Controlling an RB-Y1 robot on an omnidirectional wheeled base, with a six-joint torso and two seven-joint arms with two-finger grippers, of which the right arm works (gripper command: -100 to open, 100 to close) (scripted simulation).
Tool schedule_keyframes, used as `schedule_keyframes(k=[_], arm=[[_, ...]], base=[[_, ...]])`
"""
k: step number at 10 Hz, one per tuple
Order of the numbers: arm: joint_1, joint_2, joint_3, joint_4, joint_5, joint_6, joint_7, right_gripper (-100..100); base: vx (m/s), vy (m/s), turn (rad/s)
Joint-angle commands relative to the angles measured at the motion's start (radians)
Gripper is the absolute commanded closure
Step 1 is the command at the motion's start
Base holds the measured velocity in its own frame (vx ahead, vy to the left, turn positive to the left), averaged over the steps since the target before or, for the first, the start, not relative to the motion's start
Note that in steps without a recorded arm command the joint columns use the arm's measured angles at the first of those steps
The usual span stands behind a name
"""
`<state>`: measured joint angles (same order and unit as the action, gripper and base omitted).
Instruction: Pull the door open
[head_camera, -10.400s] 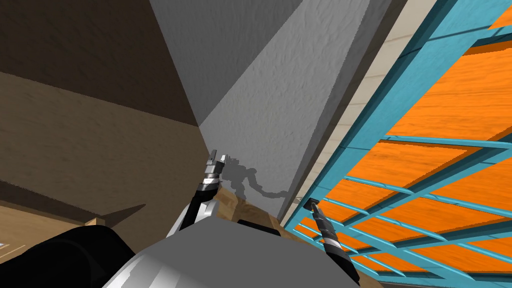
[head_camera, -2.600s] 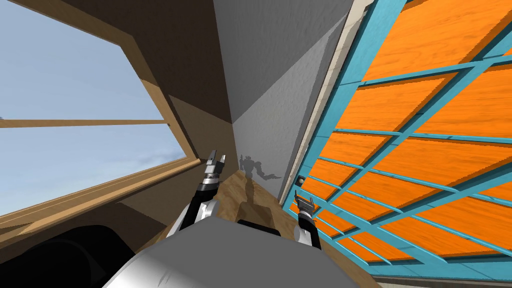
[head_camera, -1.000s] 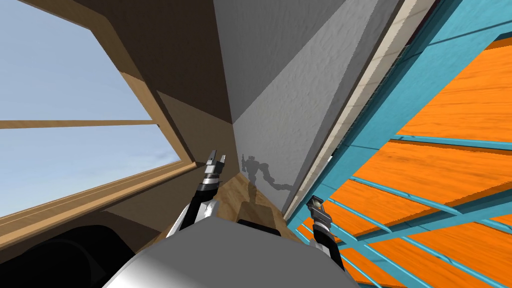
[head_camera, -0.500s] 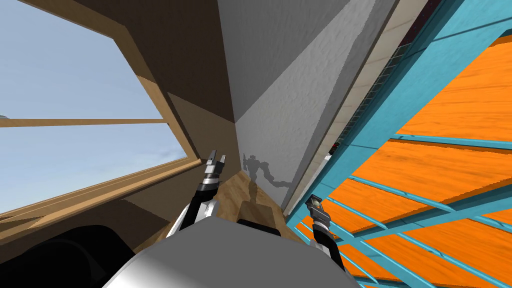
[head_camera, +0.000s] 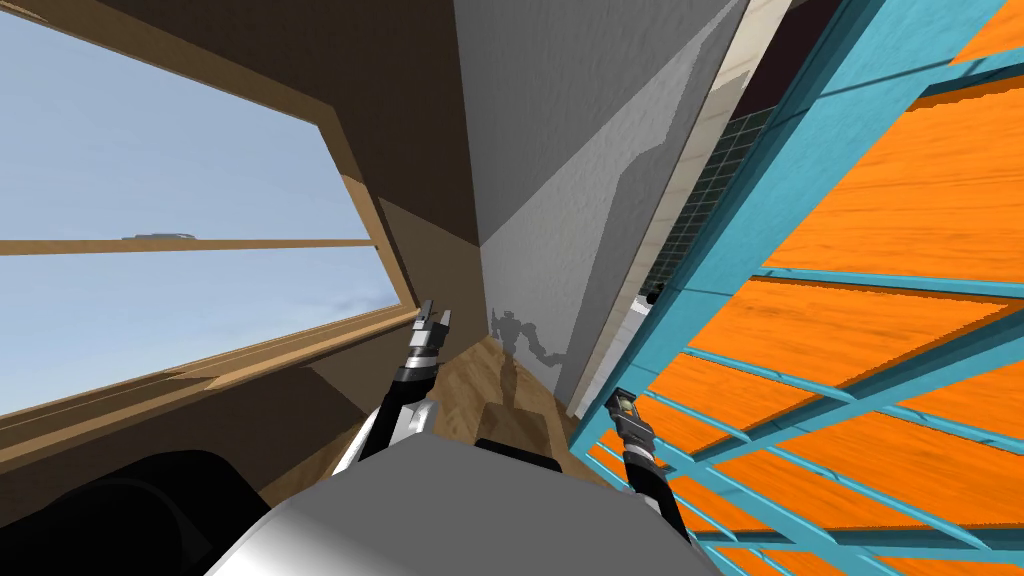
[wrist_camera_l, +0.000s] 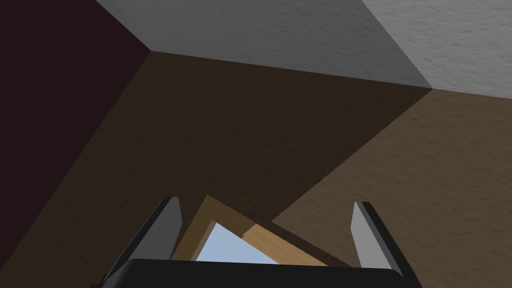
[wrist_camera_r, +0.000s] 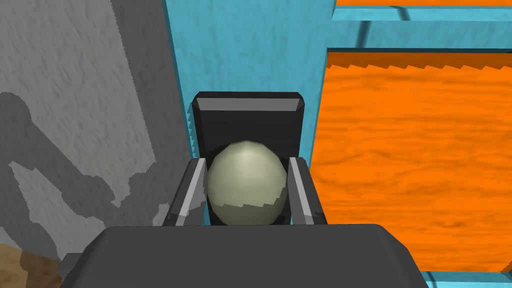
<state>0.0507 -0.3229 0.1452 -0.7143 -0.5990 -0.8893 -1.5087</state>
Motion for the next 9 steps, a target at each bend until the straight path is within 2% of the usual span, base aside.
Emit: schedule_keyframes(k=[1,2,3,6,9], arm=[[0.007,-0.006,0.019,-0.011,0.009,-0.003,-0.015,100],[0.005,-0.001,0.012,-0.008,0.006,-0.001,-0.007,100],[0.015,-0.011,0.034,-0.013,0.017,-0.006,-0.024,100],[0.032,-0.037,0.071,-0.025,0.036,-0.023,-0.061,100],[0.052,-0.068,0.115,-0.038,0.059,-0.042,-0.104,100]], base=[[-0.235,-0.045,0.066],[-0.101,-0.014,0.032],[-0.146,0.004,0.079],[-0.230,0.006,0.083],[-0.264,-0.036,0.091]])
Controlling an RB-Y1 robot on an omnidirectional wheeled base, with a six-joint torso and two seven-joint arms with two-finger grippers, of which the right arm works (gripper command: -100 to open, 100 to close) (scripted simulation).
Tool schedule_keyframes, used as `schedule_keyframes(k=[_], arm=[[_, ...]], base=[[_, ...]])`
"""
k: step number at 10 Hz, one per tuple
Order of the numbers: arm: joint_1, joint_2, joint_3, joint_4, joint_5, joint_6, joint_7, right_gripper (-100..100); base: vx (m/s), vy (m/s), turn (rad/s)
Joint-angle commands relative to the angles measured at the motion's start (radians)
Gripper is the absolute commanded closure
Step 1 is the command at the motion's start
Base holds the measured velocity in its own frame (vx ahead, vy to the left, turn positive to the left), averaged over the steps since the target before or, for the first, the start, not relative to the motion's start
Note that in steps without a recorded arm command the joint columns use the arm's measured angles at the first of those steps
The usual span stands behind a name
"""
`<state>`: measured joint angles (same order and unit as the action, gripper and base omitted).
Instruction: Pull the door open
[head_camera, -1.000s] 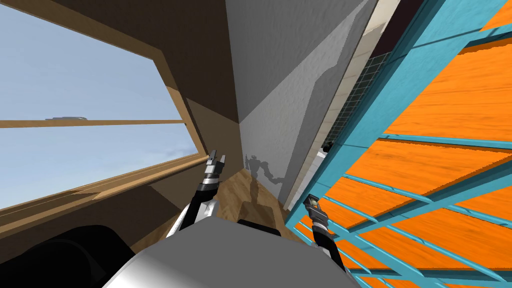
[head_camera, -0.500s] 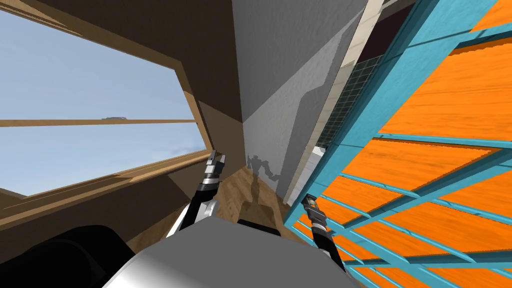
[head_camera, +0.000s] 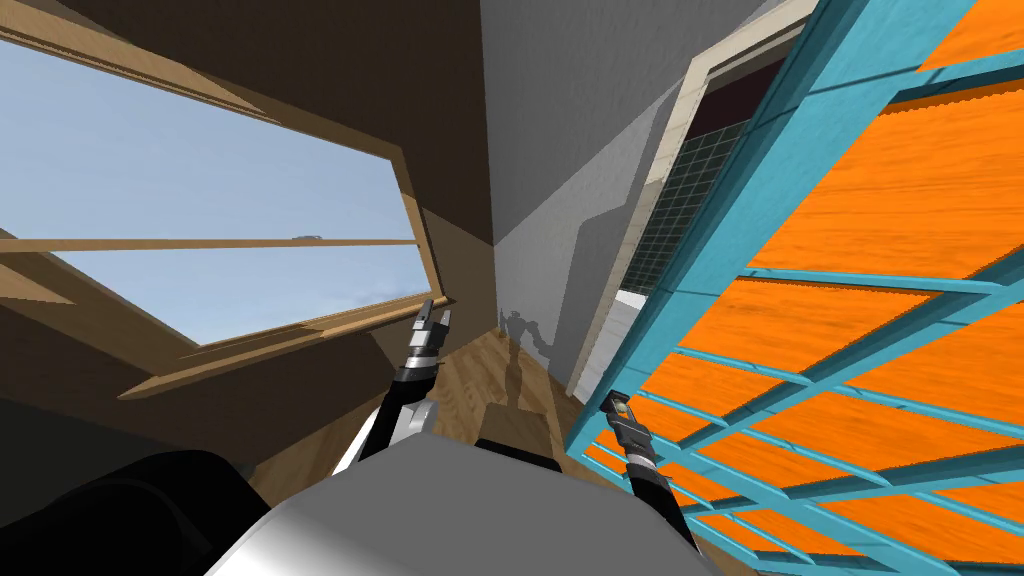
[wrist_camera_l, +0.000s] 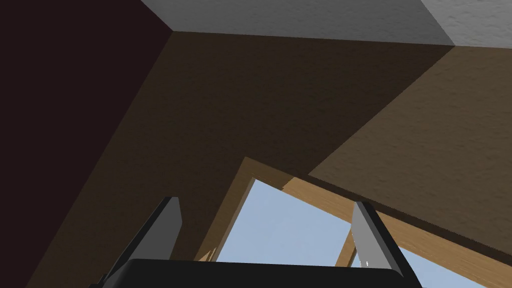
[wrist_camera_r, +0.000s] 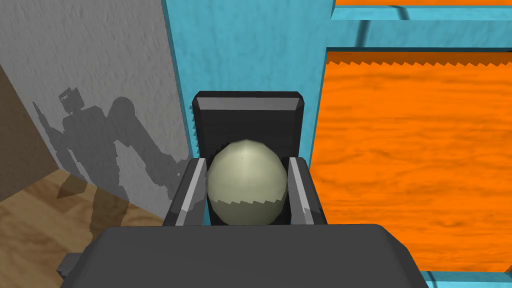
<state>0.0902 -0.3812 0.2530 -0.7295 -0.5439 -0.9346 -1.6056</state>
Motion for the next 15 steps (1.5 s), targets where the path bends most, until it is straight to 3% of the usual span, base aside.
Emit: schedule_keyframes(k=[1,2,8,9,15], arm=[[0.000,0.000,0.000,0.000,0.000,0.000,0.000,100],[0.015,-0.017,0.026,-0.005,0.013,-0.017,-0.026,100],[0.059,-0.084,0.104,-0.024,0.051,-0.079,-0.105,100],[0.059,-0.078,0.097,-0.030,0.048,-0.066,-0.094,100],[0.097,-0.126,0.149,0.001,0.080,-0.162,-0.163,100]], base=[[-0.107,-0.014,0.029],[-0.196,-0.013,0.127],[-0.264,-0.045,0.105],[-0.101,-0.013,0.019],[-0.218,-0.053,0.152]])
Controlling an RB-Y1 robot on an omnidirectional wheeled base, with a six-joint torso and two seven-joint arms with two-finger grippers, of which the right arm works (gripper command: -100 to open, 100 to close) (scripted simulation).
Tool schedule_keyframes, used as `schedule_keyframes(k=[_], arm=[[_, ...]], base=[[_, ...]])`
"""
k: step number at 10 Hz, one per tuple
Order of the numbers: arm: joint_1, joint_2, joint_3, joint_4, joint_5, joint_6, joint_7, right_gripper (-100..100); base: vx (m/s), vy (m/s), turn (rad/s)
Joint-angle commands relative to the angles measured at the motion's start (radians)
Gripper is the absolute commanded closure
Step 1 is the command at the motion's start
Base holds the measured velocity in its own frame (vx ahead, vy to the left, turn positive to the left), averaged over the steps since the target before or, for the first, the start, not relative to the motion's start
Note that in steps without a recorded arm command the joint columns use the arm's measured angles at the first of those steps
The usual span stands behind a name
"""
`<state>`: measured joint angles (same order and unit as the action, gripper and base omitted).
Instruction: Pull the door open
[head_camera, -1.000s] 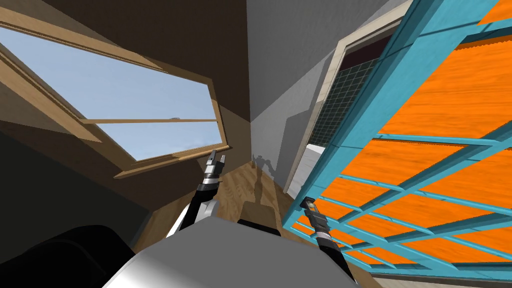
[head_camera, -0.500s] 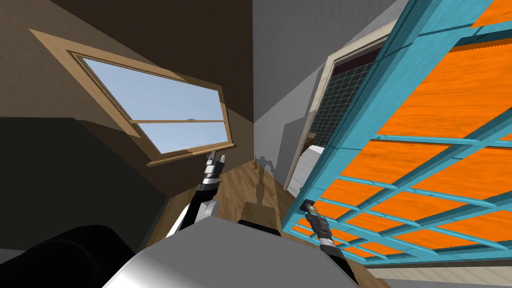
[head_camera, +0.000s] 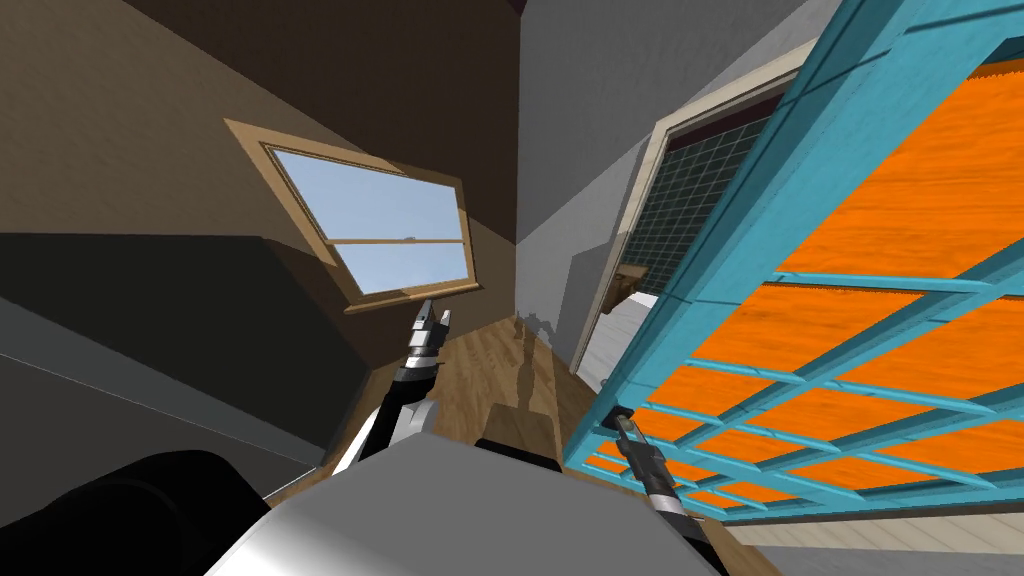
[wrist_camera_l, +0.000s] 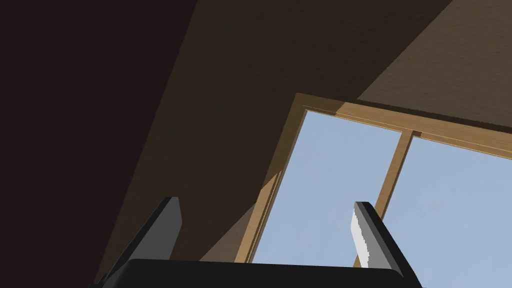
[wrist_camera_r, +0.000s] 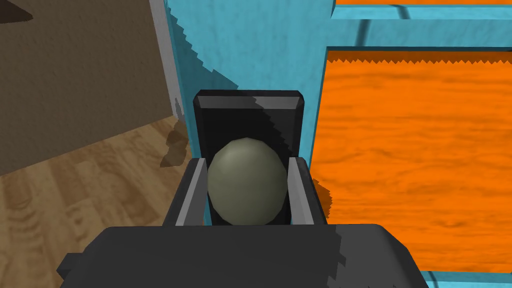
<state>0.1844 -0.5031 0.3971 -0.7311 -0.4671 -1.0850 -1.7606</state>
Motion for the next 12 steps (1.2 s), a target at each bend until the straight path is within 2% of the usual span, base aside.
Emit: schedule_keyframes(k=[1,2,3,4,5,12], arm=[[0.007,-0.010,0.010,0.006,0.007,-0.023,-0.016,100],[0.011,-0.017,0.017,0.010,0.011,-0.036,-0.025,100],[0.007,-0.011,0.013,0.008,0.008,-0.025,-0.017,100],[0.014,-0.017,0.022,0.019,0.013,-0.044,-0.028,100],[0.015,-0.019,0.024,0.022,0.014,-0.050,-0.030,100],[0.040,-0.047,0.058,0.072,0.029,-0.147,-0.075,100]], base=[[-0.206,-0.063,0.123],[-0.221,-0.047,0.117],[-0.096,-0.017,0.024],[-0.138,-0.045,0.145],[-0.193,-0.049,0.140],[-0.200,-0.060,0.144]])
